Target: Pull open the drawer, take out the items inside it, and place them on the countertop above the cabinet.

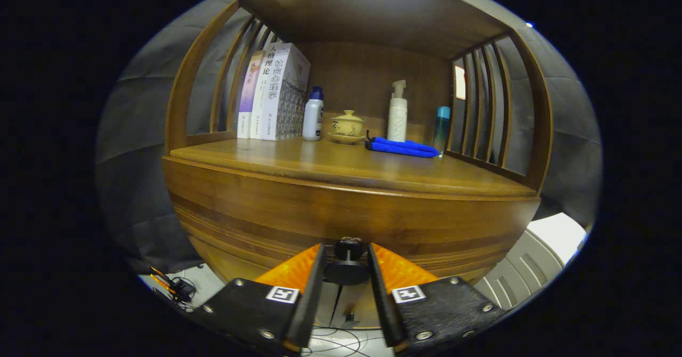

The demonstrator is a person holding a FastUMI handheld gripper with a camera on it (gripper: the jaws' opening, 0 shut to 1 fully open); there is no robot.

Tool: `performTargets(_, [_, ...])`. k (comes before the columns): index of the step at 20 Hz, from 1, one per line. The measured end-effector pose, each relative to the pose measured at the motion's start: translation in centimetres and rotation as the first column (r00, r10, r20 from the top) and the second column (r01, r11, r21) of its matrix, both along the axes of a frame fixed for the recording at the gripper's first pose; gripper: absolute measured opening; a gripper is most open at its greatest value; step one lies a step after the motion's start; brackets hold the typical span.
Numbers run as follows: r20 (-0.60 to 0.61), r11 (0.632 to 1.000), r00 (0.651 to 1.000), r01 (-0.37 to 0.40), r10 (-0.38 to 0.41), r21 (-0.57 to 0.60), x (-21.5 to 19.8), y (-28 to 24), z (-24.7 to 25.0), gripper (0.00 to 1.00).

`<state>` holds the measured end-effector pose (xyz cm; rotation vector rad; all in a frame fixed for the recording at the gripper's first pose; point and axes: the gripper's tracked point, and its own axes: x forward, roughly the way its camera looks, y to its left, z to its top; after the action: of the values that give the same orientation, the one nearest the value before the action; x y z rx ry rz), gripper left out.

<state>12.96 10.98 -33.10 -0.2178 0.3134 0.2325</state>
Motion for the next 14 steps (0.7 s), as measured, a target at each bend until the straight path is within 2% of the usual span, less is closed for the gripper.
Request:
performTargets(2, [0.032,1.0,0.999,-0.001,0.001,-0.014,-0.5,-0.2,0.2,0.45])
performTargets(4, [0.044,0.999,0.999,-0.013,0.015,-0.046,-0.6,-0.2,0.0,0.4])
performTargets(7, [0.027,0.999,0.999,-0.025,0.026,-0.03,-0.9,-0.4,-0.1,0.33])
performTargets(14, [0.018,1.0,1.0,-0.013,0.013,0.009,-5.0,-1.7,0.6,0.32])
